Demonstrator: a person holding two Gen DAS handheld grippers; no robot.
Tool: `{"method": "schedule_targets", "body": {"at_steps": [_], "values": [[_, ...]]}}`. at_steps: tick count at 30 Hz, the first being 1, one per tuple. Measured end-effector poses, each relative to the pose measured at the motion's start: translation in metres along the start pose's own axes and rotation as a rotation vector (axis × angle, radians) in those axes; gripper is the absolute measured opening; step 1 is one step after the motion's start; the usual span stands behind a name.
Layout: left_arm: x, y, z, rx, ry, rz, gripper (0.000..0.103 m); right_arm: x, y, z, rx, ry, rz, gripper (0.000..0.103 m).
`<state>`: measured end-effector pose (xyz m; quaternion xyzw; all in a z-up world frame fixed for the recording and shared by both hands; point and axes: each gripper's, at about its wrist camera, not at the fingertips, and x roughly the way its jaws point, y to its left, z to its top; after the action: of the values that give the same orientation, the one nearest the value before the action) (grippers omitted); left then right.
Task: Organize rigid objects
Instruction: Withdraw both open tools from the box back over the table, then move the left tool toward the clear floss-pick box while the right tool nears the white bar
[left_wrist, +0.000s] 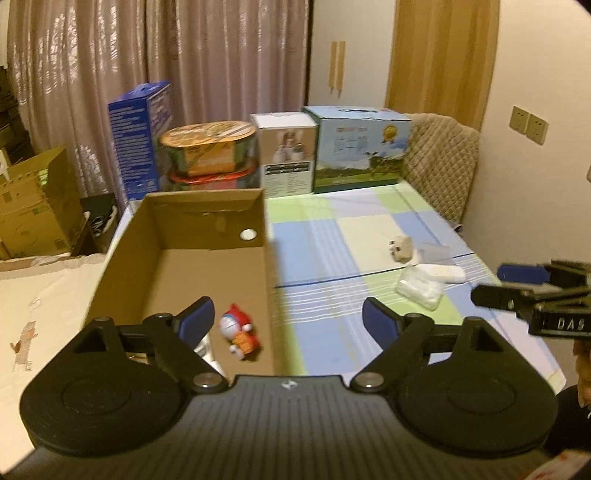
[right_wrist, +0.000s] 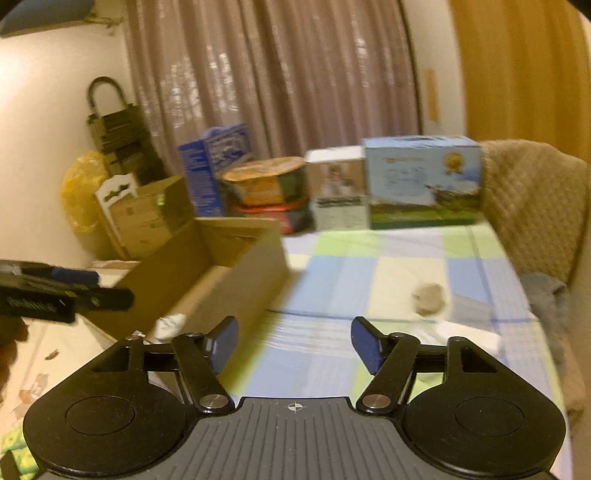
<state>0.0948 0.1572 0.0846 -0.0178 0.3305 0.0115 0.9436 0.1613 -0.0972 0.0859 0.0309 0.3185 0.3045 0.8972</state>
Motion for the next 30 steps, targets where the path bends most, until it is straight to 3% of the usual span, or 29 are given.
{"method": "schedule_targets", "body": {"at_steps": [3, 7, 17, 30], "values": [[0.007, -0.019, 0.000, 0.013, -0.011, -0.014, 0.097, -0.012, -0.023, -0.014, 0.019, 0.009, -0.041, 0.074], [0.021, -0.043, -0.001, 0.024, -0.010, -0.036, 0.102, -0.024, -0.056, -0.030, 0.070, 0.022, -0.097, 0.077], [0.067, -0.096, -0.005, 0.047, 0.029, -0.083, 0.102, -0.035, -0.114, -0.042, 0.153, 0.023, -0.180, 0.080], [0.134, -0.127, -0.016, 0.079, 0.099, -0.082, 0.102, 0.003, -0.172, -0.055, 0.207, 0.074, -0.244, 0.080]]}}
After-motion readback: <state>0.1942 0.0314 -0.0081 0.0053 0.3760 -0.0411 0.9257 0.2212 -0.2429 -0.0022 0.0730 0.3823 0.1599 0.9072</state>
